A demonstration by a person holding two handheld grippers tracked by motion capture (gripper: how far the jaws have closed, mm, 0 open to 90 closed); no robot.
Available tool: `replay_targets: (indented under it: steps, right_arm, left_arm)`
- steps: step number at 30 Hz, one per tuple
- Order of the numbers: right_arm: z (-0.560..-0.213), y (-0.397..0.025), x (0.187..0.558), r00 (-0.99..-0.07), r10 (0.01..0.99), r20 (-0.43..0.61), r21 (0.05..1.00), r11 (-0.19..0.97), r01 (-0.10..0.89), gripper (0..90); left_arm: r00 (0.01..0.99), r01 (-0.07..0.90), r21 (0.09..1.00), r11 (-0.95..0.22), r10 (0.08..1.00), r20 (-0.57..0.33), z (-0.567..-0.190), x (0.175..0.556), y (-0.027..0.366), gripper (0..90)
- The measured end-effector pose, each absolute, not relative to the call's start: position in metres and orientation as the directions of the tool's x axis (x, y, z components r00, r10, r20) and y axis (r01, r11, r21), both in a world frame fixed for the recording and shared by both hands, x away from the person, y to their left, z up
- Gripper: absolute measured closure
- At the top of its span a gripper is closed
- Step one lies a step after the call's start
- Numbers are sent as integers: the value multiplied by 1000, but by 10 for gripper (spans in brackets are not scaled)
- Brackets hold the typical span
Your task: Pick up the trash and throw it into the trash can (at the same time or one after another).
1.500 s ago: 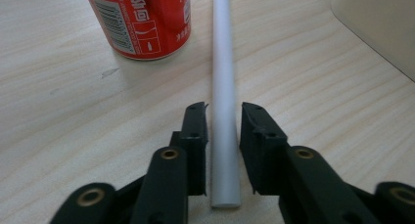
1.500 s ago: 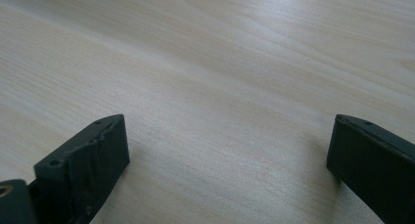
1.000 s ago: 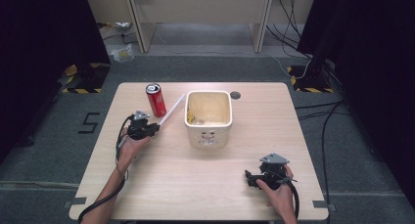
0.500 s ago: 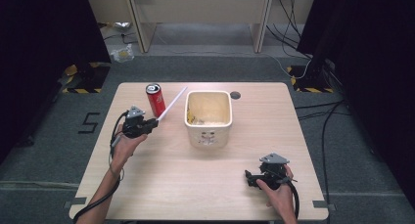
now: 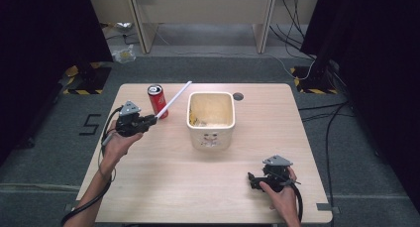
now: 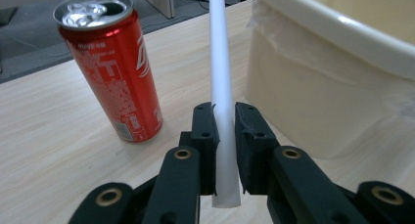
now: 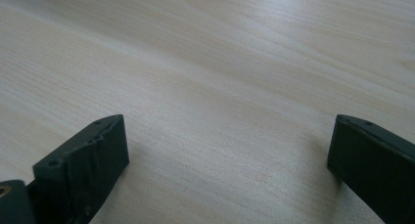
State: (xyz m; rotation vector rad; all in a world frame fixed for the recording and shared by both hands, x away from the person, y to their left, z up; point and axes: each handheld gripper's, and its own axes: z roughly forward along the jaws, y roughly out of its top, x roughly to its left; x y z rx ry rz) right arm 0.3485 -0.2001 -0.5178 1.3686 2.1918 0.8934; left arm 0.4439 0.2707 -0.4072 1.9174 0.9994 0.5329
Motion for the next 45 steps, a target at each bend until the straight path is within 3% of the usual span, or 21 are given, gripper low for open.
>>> replay_targets:
  steps: [27,45]
  right_arm:
    - [-518,-200,349,-438,899,-5,700,316,640,18]
    - [-518,-200,349,-437,899,-4,701,315,640,19]
  left_arm:
    - [741,367,838,-404,671,-1,-365,395,255,787]
    - [771,367,805,-466,636,17,-364,408,230,784]
